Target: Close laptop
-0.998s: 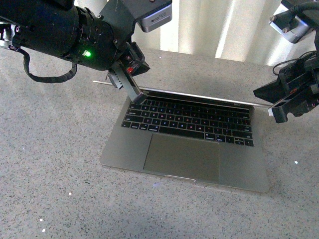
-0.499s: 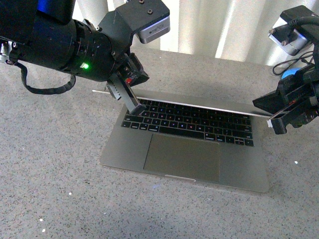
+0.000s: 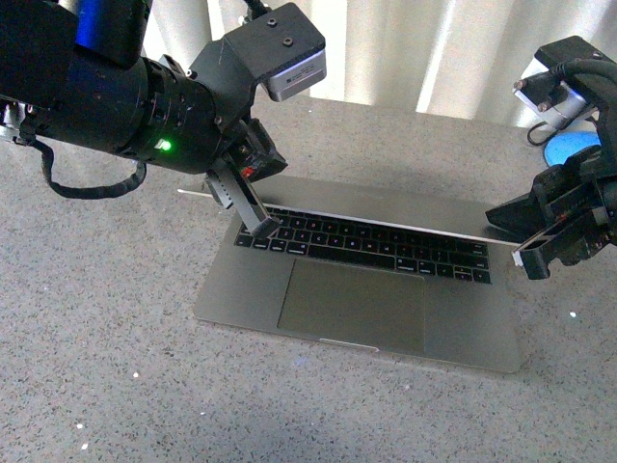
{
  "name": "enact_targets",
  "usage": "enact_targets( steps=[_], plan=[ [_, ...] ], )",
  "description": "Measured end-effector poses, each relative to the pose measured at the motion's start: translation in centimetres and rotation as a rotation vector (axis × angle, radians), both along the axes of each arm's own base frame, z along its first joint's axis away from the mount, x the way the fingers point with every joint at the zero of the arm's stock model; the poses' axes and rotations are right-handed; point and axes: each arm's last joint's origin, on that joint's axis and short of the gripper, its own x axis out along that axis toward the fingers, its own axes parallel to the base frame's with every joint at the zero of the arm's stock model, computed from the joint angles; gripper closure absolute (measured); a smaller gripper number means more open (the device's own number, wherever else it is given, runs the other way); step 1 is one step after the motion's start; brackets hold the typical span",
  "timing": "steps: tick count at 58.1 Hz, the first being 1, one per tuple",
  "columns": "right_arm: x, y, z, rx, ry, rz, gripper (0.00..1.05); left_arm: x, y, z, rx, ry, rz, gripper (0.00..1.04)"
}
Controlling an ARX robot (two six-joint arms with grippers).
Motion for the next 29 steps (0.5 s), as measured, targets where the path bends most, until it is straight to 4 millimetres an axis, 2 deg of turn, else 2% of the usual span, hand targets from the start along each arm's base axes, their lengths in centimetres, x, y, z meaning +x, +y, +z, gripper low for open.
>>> enact_targets(
  steps=[29],
  plan=[
    [-0.4,-0.7,-1.3,-0.006,0.026,-0.005,1.04,-0.2,-0.4,-0.9,-0.004,0.02,-0.016,1.01]
  ],
)
